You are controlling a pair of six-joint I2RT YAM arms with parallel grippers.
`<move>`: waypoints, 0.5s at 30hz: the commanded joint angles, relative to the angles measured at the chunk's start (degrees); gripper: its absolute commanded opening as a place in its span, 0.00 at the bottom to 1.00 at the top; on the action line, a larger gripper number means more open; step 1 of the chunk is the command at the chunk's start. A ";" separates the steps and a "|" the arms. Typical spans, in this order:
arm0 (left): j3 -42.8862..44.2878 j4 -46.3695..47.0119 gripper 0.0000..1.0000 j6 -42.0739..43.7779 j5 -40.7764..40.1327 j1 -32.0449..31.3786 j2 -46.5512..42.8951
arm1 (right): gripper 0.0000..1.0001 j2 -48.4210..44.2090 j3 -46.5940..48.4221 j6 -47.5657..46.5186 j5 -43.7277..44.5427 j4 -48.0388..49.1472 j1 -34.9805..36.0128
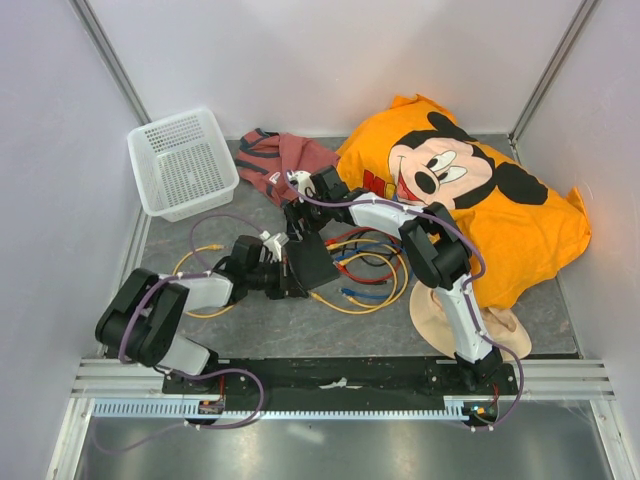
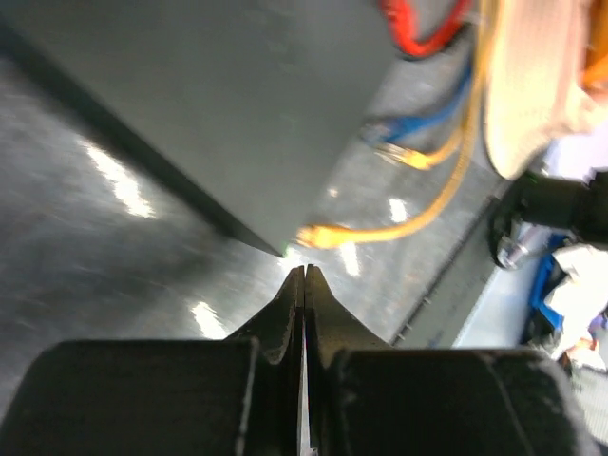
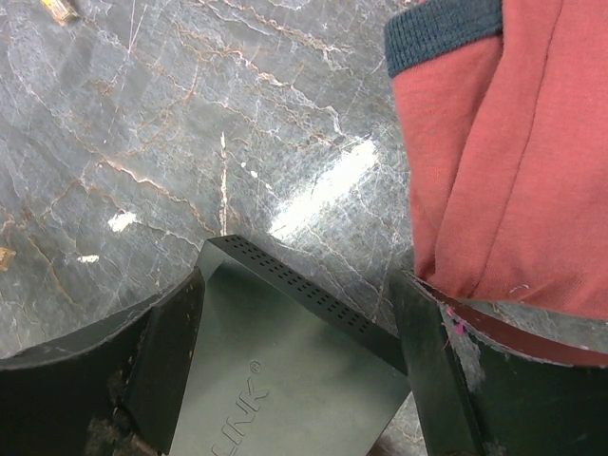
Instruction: Pull the plug from the switch port
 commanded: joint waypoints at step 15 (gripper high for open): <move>6.88 -5.90 0.02 -3.18 -13.70 13.24 -1.74 | 0.89 -7.43 -11.48 8.35 11.21 -7.44 5.78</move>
